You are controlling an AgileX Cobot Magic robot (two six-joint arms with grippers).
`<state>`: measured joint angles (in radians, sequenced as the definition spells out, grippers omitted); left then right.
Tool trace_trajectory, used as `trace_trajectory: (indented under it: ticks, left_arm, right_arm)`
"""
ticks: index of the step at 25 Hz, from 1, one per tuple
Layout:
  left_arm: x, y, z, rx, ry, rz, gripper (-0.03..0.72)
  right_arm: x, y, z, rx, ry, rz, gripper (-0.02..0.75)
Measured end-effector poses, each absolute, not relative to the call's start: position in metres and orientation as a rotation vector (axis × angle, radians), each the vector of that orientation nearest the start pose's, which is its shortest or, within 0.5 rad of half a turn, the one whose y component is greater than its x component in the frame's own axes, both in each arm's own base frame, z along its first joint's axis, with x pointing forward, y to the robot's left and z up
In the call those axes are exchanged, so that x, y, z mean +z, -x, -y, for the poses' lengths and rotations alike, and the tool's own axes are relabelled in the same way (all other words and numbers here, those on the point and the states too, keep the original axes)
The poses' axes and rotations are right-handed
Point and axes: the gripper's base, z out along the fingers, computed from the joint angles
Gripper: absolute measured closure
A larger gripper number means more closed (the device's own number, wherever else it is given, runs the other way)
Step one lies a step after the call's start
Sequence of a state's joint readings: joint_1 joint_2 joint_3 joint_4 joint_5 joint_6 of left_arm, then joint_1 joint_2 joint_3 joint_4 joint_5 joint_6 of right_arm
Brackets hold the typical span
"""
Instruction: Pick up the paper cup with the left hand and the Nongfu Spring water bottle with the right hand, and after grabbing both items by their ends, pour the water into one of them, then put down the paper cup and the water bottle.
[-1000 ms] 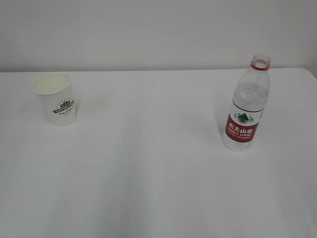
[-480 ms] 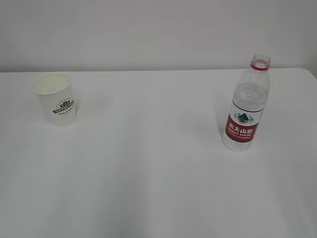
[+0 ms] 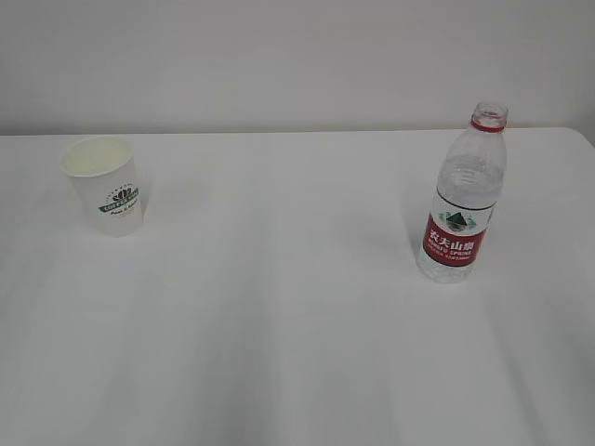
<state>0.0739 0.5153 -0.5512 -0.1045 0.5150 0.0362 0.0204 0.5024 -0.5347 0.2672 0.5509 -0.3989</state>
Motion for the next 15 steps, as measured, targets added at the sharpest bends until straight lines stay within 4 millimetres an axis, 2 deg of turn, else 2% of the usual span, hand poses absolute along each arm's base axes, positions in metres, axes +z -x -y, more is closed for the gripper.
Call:
trace_trajectory:
  ticks: [15]
  left_arm:
    - [0.302, -0.129, -0.005, -0.025, 0.082, -2.043, 0.076]
  right_arm:
    - [0.306, -0.127, -0.022, 0.086, 0.359, -1.927, 0.158]
